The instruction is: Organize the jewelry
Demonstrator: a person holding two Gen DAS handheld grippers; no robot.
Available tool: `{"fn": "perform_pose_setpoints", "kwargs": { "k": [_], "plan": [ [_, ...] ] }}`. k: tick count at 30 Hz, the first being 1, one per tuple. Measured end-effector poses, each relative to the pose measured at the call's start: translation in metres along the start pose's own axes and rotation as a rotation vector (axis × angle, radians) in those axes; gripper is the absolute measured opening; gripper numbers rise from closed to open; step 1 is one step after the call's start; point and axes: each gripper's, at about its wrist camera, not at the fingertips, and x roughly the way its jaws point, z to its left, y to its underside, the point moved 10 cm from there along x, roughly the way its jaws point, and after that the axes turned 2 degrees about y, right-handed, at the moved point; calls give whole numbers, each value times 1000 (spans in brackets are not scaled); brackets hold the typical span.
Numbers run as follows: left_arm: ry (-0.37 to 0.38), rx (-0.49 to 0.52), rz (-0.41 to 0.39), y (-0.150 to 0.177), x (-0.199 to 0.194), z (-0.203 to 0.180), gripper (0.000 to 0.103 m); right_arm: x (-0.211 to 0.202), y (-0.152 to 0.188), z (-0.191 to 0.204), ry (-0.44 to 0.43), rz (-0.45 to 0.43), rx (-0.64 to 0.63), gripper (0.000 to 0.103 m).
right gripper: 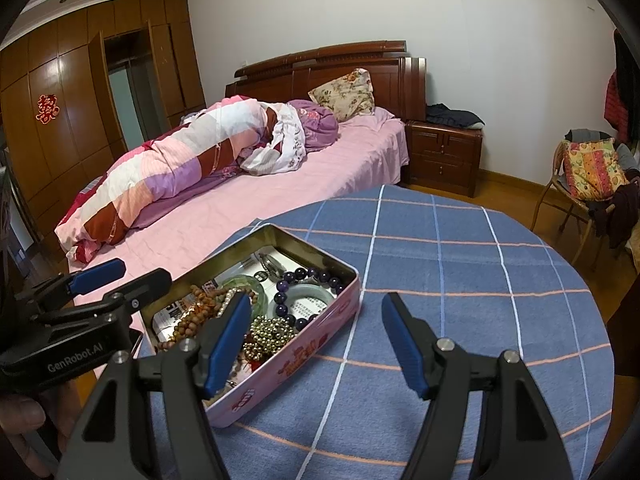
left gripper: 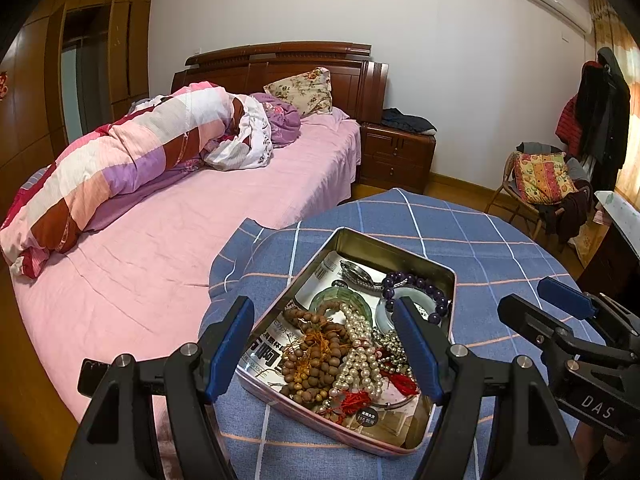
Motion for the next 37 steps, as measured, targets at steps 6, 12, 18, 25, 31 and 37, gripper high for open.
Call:
{"fn": "perform_pose_setpoints", "kwargs": {
  "k": [6,12,18,25,31,37],
  "plan": [
    [0,0,1,0,0,0,72,0,1,1,0,0,1,72],
    [1,-2,0,0,1,0,72,0,1,-1,0,0,0,72],
    [13,-1,4,3,2,-1,72,1,2,0,0,1,1,72],
    [6,-15,17,4,3,2,72,1,2,0,1,1,0,72],
    [-22,2,-8,2,0,4,78,4,5,2,1,5,-4,72],
    [-13,1,-18,-1,-2,4,78,5,7,4,0,5,-3,73]
  ]
}}
